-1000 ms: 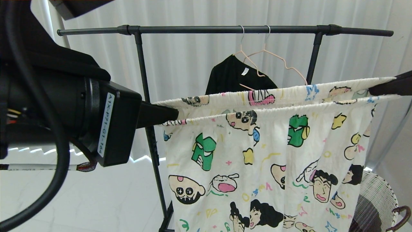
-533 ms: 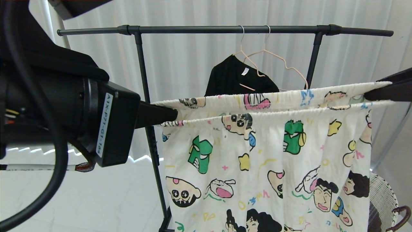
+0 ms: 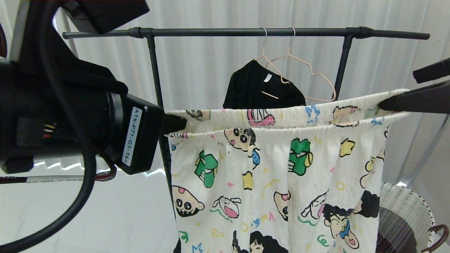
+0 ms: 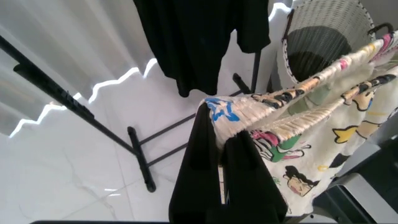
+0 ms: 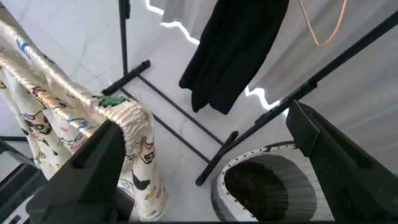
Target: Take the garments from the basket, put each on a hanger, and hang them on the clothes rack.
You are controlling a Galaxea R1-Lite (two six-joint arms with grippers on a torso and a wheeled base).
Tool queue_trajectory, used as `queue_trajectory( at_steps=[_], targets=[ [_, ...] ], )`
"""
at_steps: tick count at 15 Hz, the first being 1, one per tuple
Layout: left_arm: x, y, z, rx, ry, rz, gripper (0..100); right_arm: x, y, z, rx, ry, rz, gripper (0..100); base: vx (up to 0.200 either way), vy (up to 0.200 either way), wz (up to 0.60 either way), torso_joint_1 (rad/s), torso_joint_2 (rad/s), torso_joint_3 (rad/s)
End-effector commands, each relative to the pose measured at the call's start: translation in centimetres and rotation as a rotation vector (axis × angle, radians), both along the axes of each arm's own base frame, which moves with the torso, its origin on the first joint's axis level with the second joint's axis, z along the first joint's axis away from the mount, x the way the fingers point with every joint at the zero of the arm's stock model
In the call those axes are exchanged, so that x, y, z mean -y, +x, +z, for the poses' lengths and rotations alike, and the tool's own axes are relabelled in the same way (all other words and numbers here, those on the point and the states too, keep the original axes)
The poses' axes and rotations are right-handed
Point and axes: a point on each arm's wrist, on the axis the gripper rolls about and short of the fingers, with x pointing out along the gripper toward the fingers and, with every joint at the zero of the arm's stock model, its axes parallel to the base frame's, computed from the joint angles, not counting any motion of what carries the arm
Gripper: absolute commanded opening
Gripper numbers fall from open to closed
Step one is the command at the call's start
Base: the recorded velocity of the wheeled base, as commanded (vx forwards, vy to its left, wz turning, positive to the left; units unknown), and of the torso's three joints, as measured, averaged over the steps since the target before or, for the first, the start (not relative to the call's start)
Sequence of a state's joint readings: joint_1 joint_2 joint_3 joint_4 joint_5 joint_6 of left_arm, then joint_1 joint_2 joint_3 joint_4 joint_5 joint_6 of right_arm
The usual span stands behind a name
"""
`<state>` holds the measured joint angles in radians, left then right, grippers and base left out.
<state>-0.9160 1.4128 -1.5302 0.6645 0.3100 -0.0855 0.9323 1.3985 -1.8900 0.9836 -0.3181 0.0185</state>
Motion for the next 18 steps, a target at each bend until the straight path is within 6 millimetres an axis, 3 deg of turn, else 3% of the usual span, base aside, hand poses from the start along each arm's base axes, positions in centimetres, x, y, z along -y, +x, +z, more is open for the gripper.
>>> queue_trajectory(
  at_steps=[1,6,9,11,15,18],
  targets=[
    [0.2,0.2,-0.2,-0.006,0.008,0.003,0,0.1,-0.1,0.1,0.005,0.016,0.012,100,0.0,0.0,0.0,0.0,0.0,0.0],
    [0.9,0.9,-0.4,-0.015,0.017,0.011,0,0.0,-0.5,0.0,-0.045,0.056,0.153,100,0.0,0.0,0.0,0.0,0.0,0.0],
    [0.1,2.3,-0.6,0.002,0.043,0.126,0,-0.1,-0.4,-0.6,-0.067,0.042,0.165,100,0.0,0.0,0.0,0.0,0.0,0.0],
    [-0.2,2.4,-0.7,0.013,0.054,0.169,0,-0.1,0.0,-1.6,-0.086,-0.001,0.117,100,0.0,0.0,0.0,0.0,0.0,0.0],
    [-1.8,1.0,-1.4,-0.005,0.048,0.182,0,2.2,0.6,-4.3,-0.051,-0.177,-0.144,100,0.0,0.0,0.0,0.0,0.0,0.0],
    [-2.5,0.4,-2.0,-0.015,0.062,0.181,0,3.1,0.3,-6.0,-0.022,-0.171,-0.182,100,0.0,0.0,0.0,0.0,0.0,0.0]
  ],
)
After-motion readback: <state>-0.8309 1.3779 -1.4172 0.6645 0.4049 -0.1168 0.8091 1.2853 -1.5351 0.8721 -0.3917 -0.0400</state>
